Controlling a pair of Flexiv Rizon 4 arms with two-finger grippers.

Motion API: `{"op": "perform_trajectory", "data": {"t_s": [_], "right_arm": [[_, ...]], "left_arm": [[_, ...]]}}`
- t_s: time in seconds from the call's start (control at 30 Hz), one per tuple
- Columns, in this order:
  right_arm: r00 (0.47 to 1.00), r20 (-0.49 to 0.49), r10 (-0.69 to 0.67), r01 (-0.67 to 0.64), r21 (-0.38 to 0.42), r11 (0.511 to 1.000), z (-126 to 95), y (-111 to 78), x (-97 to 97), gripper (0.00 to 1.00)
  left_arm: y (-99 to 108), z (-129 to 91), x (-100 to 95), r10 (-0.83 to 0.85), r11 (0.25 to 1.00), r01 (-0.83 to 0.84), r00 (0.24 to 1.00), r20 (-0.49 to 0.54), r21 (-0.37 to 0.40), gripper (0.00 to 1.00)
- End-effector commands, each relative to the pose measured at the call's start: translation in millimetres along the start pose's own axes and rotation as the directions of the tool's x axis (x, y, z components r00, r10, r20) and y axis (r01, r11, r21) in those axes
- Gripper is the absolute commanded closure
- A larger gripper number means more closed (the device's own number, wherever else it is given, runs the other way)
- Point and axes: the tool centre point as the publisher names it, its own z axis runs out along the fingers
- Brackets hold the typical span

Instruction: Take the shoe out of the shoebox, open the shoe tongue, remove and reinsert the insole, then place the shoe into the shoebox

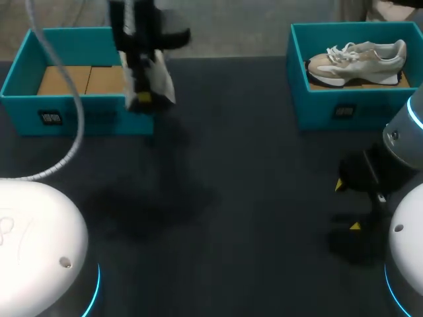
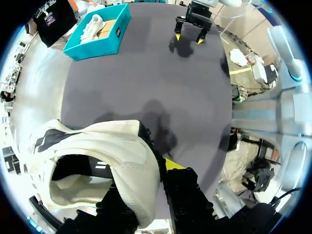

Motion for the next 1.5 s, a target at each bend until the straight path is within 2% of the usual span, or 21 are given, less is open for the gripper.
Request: {"op": "perform_trajectory", "data": {"t_s": [0.03,0.2,0.5,0.8,1.4,1.47,1.5], "right_arm": [[1.000,0.002,0.000,0.000,0.003,1.000,0.3,0.2,1.3,0.00],[1.000,0.002,0.000,0.000,0.003,1.000,0.3,0.2,1.3,0.00],[1.000,0.002,0.000,0.000,0.003,1.000,0.3,0.2,1.3,0.00],[1.000,0.002,0.000,0.000,0.003,1.000,0.3,0.2,1.3,0.00],[1.000,0.002,0.000,0.000,0.003,1.000,0.3,0.2,1.3,0.00],[1.000,0.002,0.000,0.000,0.003,1.000,0.3,0.2,1.3,0.00],[1.000,0.002,0.000,0.000,0.003,1.000,0.3,0.2,1.3,0.00]], "left_arm": [[32.1,-3.1,-29.3,0.024,0.999,-0.022,0.999,-0.045,0.034,1.00],[55.7,0.5,-62.1,0.026,0.998,-0.021,0.996,-0.080,0.058,1.00],[91.7,-4.3,-114.8,0.040,0.999,-0.039,0.998,-0.047,0.018,1.00],[125.3,-9.1,-165.8,0.031,0.999,-0.031,0.997,-0.064,-0.005,1.00],[128.2,-11.5,-168.4,0.035,0.999,-0.036,0.998,-0.056,-0.012,1.00],[134.6,-10.7,-179.6,0.002,0.998,0.000,1.000,0.027,-0.064,1.00],[138.3,-10.0,-185.0,0.001,0.999,0.002,0.999,0.044,-0.053,1.00]]}}
